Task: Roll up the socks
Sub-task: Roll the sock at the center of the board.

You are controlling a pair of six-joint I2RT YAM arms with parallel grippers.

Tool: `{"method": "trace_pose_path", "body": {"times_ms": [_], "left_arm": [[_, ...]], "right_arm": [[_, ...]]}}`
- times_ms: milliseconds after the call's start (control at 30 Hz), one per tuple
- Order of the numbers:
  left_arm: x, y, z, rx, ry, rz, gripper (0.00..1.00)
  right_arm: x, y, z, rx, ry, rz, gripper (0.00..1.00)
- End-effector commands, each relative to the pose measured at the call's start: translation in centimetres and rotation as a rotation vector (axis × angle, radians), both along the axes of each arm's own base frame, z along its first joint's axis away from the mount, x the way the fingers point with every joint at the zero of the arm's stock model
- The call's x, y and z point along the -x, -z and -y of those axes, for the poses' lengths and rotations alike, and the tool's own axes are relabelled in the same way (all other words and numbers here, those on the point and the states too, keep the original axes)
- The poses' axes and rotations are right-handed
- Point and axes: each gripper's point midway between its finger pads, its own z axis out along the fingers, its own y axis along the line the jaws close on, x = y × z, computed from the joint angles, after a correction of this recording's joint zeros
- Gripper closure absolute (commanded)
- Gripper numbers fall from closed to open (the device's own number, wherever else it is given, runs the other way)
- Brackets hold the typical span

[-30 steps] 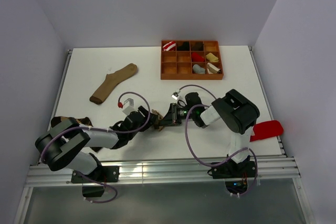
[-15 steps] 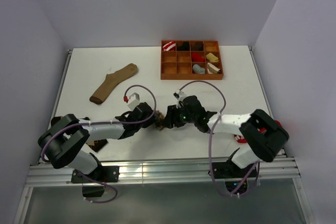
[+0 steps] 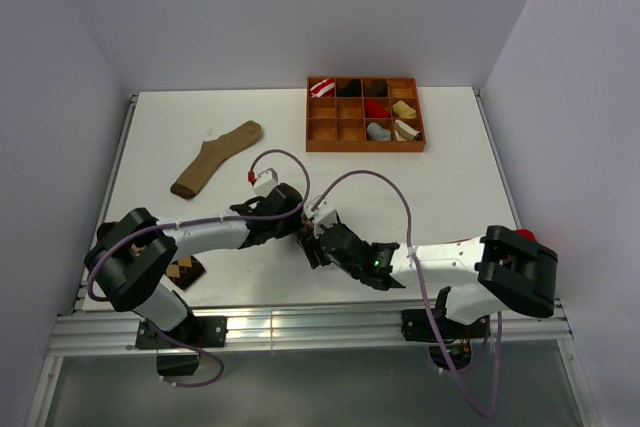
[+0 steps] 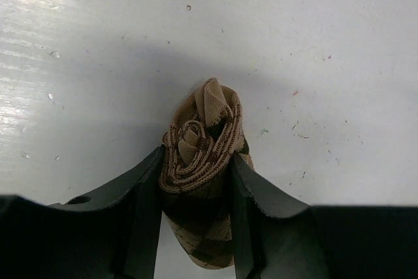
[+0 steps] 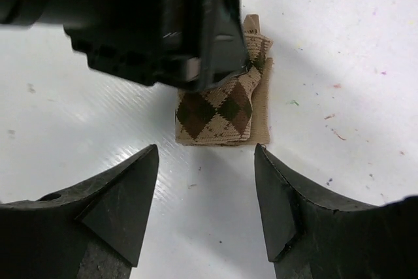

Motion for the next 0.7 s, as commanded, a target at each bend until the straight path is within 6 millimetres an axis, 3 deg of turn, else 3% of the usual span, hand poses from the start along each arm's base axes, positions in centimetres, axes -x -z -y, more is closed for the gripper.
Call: {"method": "trace_pose_path", "body": {"times_ms": [0, 133, 500, 667], "left_arm": [[2.4, 2.5, -1.5, -0.133, 0.068, -0.126, 0.57], [2.5, 3.0, -1.2, -0.135, 0.076, -0.152, 0.57], [2.9, 3.5, -0.7, -0.136, 0.096, -0.189, 0.57], [3.0, 3.7, -0.6, -0.118, 0.087, -0.197, 0.57]], "right_arm": [[-1.5, -0.9, 0.5, 0.101, 0.086, 0.162, 0.32], [-0.9, -0.8, -1.0, 0.140, 0.069, 0.208, 0.32], [-1.4, 1.0, -2.3, 0.213, 0.089, 0.262, 0.33], [-1.4, 2.4, -2.5, 0.233, 0.088, 0.246, 0.44]]}}
